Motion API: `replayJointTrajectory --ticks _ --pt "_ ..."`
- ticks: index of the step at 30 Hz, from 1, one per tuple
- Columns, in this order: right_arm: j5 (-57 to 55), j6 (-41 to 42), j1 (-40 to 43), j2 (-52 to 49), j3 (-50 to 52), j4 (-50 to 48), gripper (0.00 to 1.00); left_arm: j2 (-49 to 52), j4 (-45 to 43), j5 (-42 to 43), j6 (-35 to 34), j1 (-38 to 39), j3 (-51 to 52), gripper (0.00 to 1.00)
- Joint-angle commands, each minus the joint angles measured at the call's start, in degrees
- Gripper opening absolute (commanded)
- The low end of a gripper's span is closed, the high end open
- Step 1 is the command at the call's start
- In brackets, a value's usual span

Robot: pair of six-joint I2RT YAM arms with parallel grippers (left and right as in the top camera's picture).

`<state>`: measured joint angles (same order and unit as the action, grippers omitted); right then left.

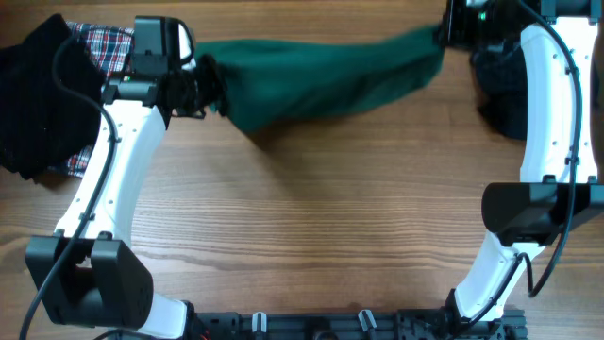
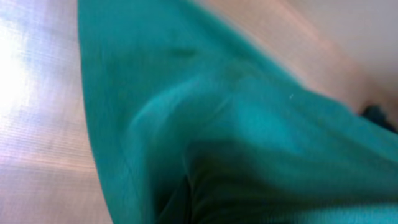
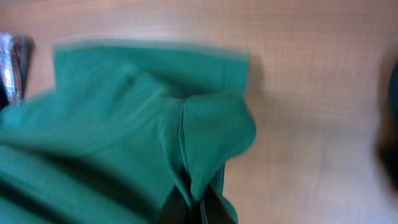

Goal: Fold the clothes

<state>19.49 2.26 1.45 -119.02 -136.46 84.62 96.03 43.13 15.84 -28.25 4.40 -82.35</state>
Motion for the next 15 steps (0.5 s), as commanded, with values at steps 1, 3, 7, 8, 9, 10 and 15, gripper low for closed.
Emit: replayJointTrajectory --ticks 1,3,7,8,9,10,15 --pt "-1.8 -0.9 1.9 0.8 -0.1 5.0 0.15 -0.5 4.7 -1.7 1.0 -1.0 -0.3 0.07" --pt "-1.8 -0.7 1.9 0.8 1.0 7.5 0.41 -0.5 8.5 -1.7 1.1 -1.0 -0.3 0.19" --pt "-1.5 0.7 1.6 1.1 5.9 7.5 0.96 -0.5 16.6 -1.7 6.1 -1.0 -0.3 0.60" --pt "-1.6 0.7 1.6 1.1 7.2 7.5 0.98 -0.5 17.6 -1.7 7.2 -1.0 -0.3 0.70" --pt "-1.6 0.3 1.6 1.1 8.1 7.5 0.99 -0.5 18.2 -1.7 7.8 -1.0 -0.3 0.75" --pt "-1.6 -0.1 1.6 1.1 9.0 7.5 0.99 -0.5 18.3 -1.7 8.2 -1.0 -0.3 0.77" --pt "-1.7 -1.4 1.6 1.1 11.7 7.5 0.98 -0.4 19.5 -0.3 8.2 -0.7 -0.3 0.76"
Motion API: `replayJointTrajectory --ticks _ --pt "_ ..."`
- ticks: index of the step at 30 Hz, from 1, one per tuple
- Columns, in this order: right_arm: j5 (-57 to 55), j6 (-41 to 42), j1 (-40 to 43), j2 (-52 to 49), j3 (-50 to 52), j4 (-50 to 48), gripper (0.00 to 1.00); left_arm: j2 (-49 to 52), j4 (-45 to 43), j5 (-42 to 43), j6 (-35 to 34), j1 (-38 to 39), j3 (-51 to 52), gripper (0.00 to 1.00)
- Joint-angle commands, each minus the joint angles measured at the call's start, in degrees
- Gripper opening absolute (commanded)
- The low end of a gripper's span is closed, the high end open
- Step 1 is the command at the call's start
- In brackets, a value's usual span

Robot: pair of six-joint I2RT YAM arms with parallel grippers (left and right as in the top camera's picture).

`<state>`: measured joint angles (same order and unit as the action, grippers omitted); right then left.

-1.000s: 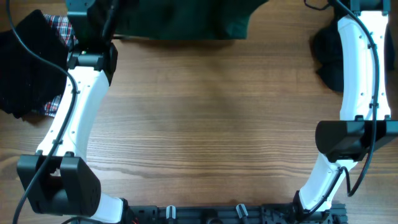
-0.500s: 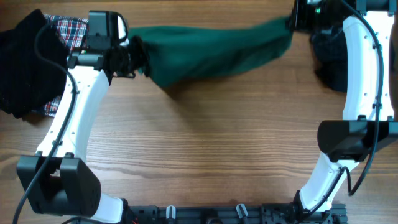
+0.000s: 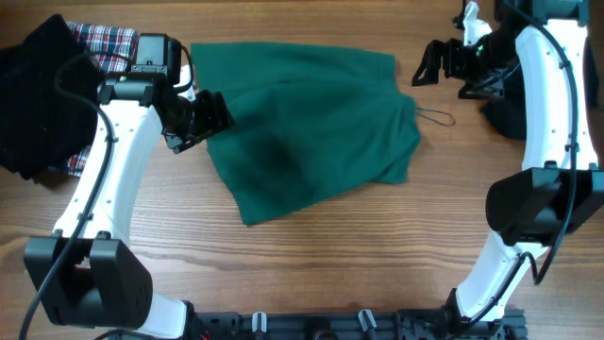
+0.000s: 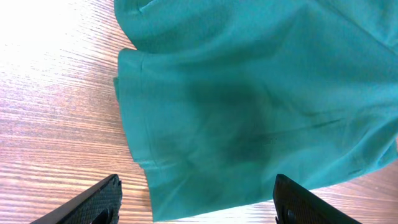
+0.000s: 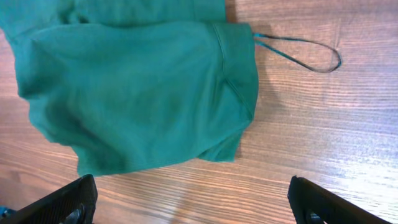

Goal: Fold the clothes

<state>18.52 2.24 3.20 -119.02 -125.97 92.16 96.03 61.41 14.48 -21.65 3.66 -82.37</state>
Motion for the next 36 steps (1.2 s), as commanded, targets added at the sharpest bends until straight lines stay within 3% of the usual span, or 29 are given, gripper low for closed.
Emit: replayJointTrajectory --ticks 1,7,10,20,25,33,36 --pt "-0.7 -2.3 -0.1 1.1 1.7 -0.2 0.98 -0.4 2.1 1.8 1.5 0.2 -0.2 0.74" --pt "-3.1 -2.8 -0.1 1.1 8.1 -6.1 0.96 -0.4 8.8 2.4 1.6 5.2 0.0 0.70" --pt "-0.8 -5.8 -0.1 1.1 12.2 -10.1 0.91 -0.4 10.3 2.4 1.0 7.1 1.5 0.65" --pt "0.3 -6.6 0.1 1.1 22.5 -20.8 0.89 -0.7 -0.3 3.6 -9.1 8.4 19.0 0.65" --pt "3.3 -6.5 0.2 1.1 28.8 -28.1 0.89 -1.6 -0.9 3.7 -9.4 12.8 19.6 0.64" --pt "3.4 -6.9 0.3 1.1 29.1 -29.4 0.89 -1.6 -2.7 1.0 -22.8 18.6 21.5 0.62" --pt "3.4 -6.2 1.3 1.1 29.1 -29.8 0.89 -1.7 -4.2 2.2 -24.3 18.6 24.7 0.61"
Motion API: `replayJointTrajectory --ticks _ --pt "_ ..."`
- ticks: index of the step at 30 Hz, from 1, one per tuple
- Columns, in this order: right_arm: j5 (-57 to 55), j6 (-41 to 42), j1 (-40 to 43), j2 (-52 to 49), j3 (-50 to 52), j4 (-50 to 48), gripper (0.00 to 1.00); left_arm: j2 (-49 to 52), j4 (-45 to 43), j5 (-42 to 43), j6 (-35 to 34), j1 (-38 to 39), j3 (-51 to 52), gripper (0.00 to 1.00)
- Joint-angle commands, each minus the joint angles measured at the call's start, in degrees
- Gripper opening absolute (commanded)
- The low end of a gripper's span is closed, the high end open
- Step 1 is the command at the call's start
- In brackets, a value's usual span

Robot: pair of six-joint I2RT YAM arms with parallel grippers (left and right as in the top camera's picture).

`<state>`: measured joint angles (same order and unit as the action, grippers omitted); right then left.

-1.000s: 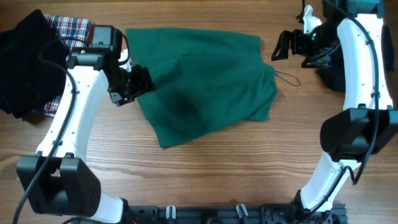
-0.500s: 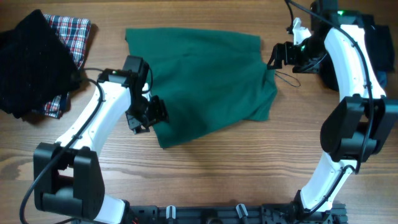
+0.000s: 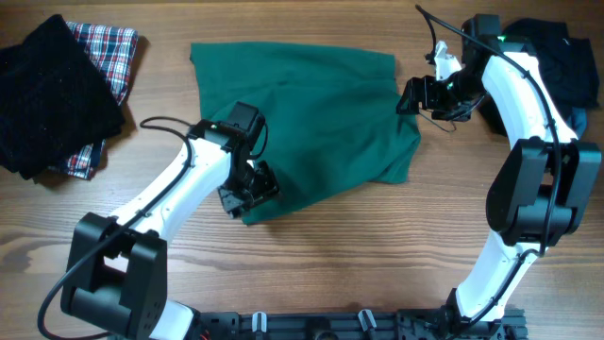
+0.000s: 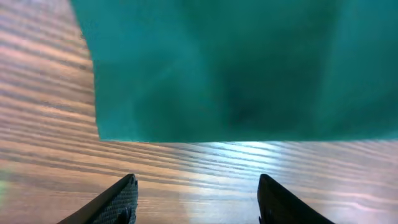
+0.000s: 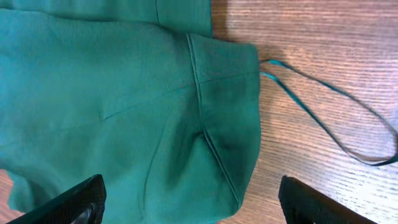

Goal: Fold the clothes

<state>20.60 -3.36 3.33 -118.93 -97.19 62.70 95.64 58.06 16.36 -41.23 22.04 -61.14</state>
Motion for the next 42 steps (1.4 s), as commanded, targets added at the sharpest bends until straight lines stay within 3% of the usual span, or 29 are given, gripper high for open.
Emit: replayJointTrajectory --ticks 1,8,13,18,24,30,36,42 --pt "1.3 0.0 1.6 1.0 0.3 -0.3 0.90 -1.3 -2.0 1.5 -5.2 0.2 4.8 0.61" --pt "1.4 0.6 4.6 1.0 0.3 0.5 0.90 -1.5 -6.3 3.0 -5.7 0.2 7.7 0.61" --pt "1.4 0.5 4.6 1.0 0.3 0.5 0.92 -1.6 -5.4 -4.2 -5.4 -1.1 8.3 0.60" --pt "1.4 0.5 4.6 1.0 0.3 0.5 0.94 -1.6 -6.2 -5.8 -1.0 -3.8 8.3 0.61" --pt "1.4 0.6 4.6 1.0 0.3 0.5 0.94 -1.6 -7.5 -10.3 -1.0 -3.7 8.7 0.64" --pt "2.0 0.6 4.6 1.0 0.3 0.5 0.94 -1.5 -11.0 -10.4 -1.0 -3.5 9.6 0.55" --pt "2.0 1.0 4.6 1.0 0.3 0.5 0.94 -1.5 -11.2 -9.8 -1.0 -3.5 9.6 0.33" --pt "2.0 2.0 4.6 1.0 0.3 0.7 0.94 -1.5 -11.4 -7.5 -1.0 -2.2 9.6 0.34"
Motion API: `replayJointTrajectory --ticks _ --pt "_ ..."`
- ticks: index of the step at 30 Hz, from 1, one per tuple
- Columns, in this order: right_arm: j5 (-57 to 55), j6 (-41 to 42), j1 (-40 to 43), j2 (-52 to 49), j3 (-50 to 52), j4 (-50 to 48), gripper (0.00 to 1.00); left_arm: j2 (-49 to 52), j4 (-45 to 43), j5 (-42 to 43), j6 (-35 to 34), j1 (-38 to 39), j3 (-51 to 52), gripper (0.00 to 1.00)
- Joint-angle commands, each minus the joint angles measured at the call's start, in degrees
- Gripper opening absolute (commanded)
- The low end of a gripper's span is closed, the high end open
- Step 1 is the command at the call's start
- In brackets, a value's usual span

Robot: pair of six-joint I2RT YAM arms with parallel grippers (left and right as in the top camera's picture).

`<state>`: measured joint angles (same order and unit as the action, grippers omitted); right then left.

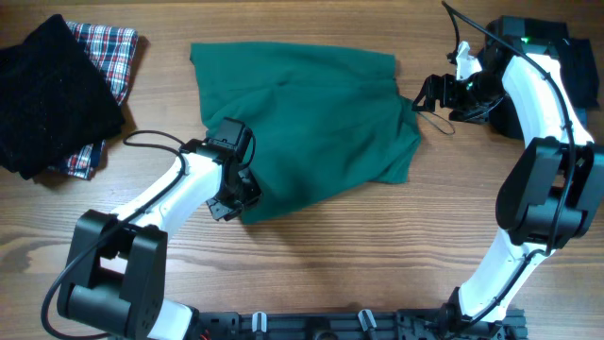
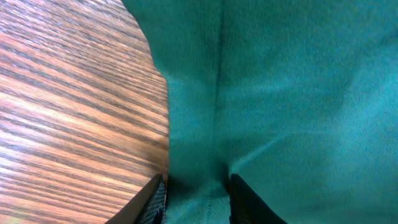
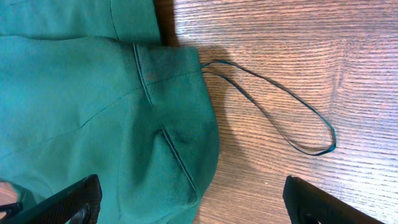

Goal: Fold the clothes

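A dark green garment [image 1: 311,113] lies spread flat on the wooden table [image 1: 377,255], toward the back. My left gripper [image 1: 233,196] is at its front left corner. In the left wrist view the left gripper [image 2: 196,200] is shut on the green cloth [image 2: 280,93], with the hem bunched between the fingers. My right gripper [image 1: 432,94] is wide open beside the garment's right edge. In the right wrist view the right gripper [image 3: 196,202] is over that edge [image 3: 81,112], and a thin drawstring loop [image 3: 292,118] lies on the wood beside it.
A black cloth [image 1: 52,94] lies on a plaid garment [image 1: 111,45] at the back left. Another dark garment [image 1: 569,71] sits at the back right, behind the right arm. Bare wood stretches along the front of the table.
The left gripper stood open just off the garment's front left edge. It is now shut on that corner's hem. The right gripper has moved slightly right and is still open.
Both grippers held the green garment stretched between them at the back of the table. Then it lay flat with both grippers open beside it. The left gripper was then open at the front left corner, and now grips it.
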<state>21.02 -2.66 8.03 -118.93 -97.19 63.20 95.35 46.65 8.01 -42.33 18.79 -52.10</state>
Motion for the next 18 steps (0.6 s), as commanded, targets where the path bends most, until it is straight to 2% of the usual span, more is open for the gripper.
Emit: replayJointTrajectory --ticks 1,5,11,18 --pt "1.6 1.2 -0.1 1.0 0.3 0.1 0.94 -1.2 0.0 0.9 0.1 1.2 0.5 0.35" --pt "1.6 1.2 -0.1 1.0 0.3 -0.5 0.94 -1.2 1.1 -6.7 0.1 1.2 0.5 0.35" --pt "1.6 1.3 -0.1 1.0 0.3 -0.6 0.94 -1.2 0.9 -6.9 0.1 1.2 1.7 0.30" --pt "1.6 1.3 -0.1 1.0 0.3 -0.6 0.94 -1.2 -5.4 -6.8 0.1 1.2 7.1 0.29"
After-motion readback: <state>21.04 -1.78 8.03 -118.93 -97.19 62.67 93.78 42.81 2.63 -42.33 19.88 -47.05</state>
